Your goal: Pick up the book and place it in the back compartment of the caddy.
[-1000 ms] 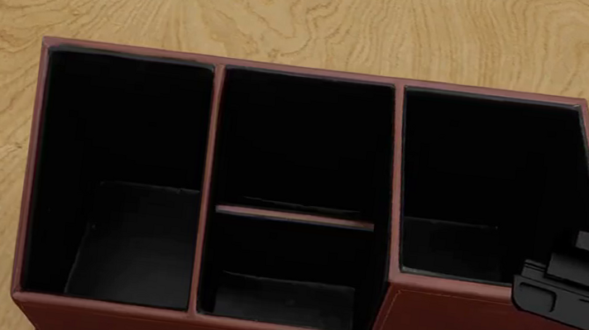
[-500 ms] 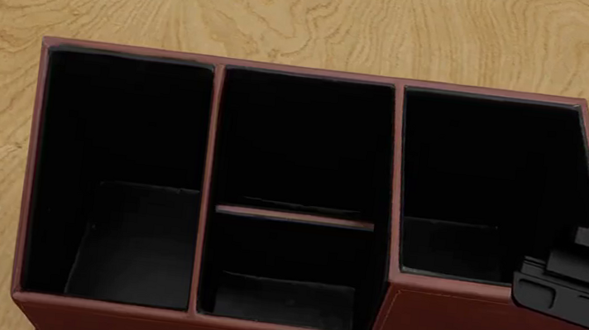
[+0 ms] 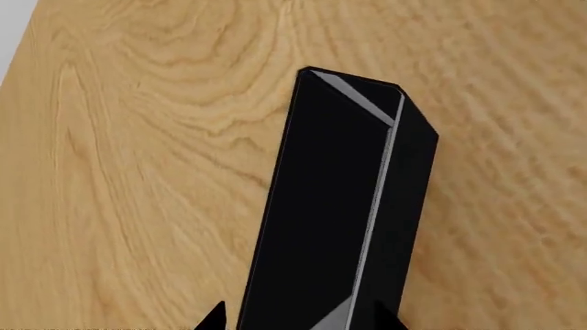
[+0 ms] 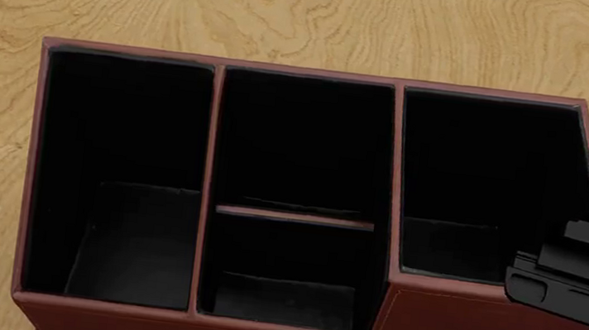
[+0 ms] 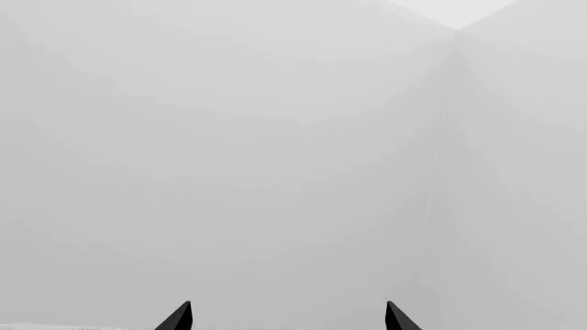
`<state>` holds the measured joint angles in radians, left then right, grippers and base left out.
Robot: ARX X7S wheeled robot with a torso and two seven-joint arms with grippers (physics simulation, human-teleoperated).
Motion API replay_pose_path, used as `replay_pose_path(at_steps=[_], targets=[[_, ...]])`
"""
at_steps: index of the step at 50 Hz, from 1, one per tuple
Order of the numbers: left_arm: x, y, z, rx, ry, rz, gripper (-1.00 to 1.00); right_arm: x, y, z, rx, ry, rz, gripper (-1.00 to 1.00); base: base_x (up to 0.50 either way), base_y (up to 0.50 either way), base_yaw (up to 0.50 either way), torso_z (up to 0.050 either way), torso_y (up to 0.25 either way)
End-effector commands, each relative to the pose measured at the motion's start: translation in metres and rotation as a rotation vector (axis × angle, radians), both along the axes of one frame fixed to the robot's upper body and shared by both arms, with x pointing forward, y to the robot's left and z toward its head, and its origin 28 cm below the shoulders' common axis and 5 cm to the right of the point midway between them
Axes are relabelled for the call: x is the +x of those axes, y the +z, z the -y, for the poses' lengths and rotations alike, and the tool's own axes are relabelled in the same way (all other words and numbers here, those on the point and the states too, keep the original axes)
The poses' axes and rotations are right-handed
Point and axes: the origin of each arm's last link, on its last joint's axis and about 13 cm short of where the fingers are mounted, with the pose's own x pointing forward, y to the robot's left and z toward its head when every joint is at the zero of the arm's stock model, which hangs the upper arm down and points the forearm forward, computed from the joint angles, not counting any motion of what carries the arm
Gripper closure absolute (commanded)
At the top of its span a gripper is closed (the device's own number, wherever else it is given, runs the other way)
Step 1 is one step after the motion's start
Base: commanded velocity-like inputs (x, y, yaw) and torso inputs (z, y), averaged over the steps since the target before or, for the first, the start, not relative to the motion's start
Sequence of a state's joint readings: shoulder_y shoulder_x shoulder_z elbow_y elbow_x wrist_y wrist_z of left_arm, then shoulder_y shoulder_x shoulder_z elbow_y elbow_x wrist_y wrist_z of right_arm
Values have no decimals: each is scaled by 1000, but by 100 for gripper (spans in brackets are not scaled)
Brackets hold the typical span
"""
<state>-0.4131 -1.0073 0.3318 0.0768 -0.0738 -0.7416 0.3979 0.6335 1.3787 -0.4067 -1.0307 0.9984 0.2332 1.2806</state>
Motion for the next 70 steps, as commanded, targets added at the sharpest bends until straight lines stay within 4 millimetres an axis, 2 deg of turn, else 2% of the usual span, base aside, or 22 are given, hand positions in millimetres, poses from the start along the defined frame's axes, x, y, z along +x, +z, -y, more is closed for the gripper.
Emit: replay_pose_path(at_steps=[1, 12, 22, 34, 46, 58, 70], targets=[[3, -9, 3, -13, -22, 10, 100, 0, 1, -1, -6, 9, 13, -100, 0, 0, -4, 0, -11], [0, -8, 4, -30, -25, 30, 100, 0, 2, -1, -10, 9, 13, -100, 3, 0, -4, 0, -5], [-3, 10, 6, -27, -38, 81, 100, -2, 2, 0, -4, 9, 18, -100, 3, 0, -4, 0, -5], [-5, 18, 5, -29, -38, 110, 100, -3, 2, 0, -3, 7, 18, -100, 4, 0, -5, 0, -3], [-20, 46, 7, -37, -73, 190, 100, -3, 1, 0, -3, 15, 17, -100, 1, 0, -1, 0, -1], [-33, 63, 6, -38, -79, 251, 100, -5, 0, 1, 2, 15, 22, -100, 0, 0, 0, 0, 0], [-47, 94, 20, 7, -178, 438, 100, -10, 0, 2, 9, 19, 34, -100, 0, 0, 0, 0, 0]])
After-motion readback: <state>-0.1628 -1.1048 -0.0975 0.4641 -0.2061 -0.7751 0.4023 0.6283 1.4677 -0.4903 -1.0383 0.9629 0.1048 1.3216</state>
